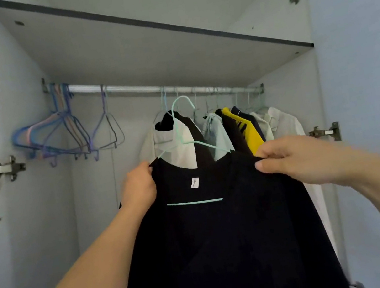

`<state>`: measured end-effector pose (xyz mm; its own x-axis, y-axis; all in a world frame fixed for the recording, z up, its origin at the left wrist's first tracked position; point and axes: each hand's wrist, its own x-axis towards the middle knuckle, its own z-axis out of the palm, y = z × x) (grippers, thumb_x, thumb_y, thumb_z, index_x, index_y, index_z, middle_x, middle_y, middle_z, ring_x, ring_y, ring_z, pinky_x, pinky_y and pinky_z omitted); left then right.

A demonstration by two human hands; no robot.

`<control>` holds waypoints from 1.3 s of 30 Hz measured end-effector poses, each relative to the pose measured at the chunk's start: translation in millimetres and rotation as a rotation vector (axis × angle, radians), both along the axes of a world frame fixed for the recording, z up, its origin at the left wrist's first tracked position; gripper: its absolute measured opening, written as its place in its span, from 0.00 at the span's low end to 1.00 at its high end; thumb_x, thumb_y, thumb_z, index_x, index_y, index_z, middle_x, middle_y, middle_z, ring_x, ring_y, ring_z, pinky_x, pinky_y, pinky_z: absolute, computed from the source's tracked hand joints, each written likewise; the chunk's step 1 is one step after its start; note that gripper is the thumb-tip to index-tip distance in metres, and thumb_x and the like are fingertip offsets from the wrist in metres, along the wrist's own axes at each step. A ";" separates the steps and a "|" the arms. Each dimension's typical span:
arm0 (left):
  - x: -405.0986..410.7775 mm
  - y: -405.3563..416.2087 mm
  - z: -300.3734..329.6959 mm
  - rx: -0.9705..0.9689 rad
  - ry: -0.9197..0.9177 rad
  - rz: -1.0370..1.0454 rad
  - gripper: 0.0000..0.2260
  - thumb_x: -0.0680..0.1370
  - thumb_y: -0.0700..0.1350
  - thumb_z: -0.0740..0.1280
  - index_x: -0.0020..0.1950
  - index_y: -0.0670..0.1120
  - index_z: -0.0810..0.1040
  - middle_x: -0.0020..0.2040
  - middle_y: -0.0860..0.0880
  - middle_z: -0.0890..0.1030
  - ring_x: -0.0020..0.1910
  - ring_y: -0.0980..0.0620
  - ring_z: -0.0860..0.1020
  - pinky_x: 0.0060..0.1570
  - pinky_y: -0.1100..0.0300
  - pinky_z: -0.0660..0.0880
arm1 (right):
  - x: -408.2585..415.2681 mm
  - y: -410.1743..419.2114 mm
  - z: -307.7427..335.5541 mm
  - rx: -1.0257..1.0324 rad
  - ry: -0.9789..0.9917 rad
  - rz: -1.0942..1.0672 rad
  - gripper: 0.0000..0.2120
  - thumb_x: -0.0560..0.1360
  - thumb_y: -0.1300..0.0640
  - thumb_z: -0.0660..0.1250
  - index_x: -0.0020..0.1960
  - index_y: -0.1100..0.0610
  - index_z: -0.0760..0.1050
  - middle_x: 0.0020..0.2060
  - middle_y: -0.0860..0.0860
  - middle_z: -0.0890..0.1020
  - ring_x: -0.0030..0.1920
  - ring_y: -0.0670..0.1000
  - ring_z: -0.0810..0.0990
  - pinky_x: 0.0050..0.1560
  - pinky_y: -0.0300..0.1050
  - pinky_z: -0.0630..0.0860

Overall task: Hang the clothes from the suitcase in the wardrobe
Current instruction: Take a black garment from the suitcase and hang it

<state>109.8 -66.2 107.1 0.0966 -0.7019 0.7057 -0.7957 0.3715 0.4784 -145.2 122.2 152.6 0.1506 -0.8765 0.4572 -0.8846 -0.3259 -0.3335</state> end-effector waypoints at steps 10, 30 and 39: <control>20.7 -89.0 72.8 0.182 0.202 -0.130 0.15 0.80 0.46 0.61 0.64 0.41 0.74 0.62 0.39 0.76 0.60 0.39 0.75 0.57 0.51 0.73 | 104.0 -135.3 31.9 -0.494 0.086 -0.252 0.14 0.81 0.57 0.54 0.43 0.61 0.73 0.39 0.53 0.76 0.42 0.54 0.75 0.44 0.48 0.72; 15.5 -139.0 138.1 0.298 0.704 -0.647 0.15 0.82 0.51 0.60 0.57 0.41 0.77 0.43 0.44 0.79 0.41 0.46 0.78 0.39 0.60 0.72 | 191.3 -302.8 117.2 -0.316 0.046 -0.302 0.16 0.78 0.62 0.57 0.33 0.58 0.61 0.50 0.61 0.79 0.48 0.61 0.77 0.41 0.47 0.69; 32.6 -150.3 155.5 0.233 0.662 -0.536 0.11 0.81 0.47 0.60 0.50 0.40 0.75 0.44 0.42 0.78 0.42 0.45 0.78 0.46 0.56 0.73 | 202.1 -320.0 141.1 -0.416 -0.116 -0.295 0.04 0.77 0.65 0.58 0.46 0.62 0.71 0.55 0.62 0.78 0.54 0.61 0.77 0.45 0.47 0.72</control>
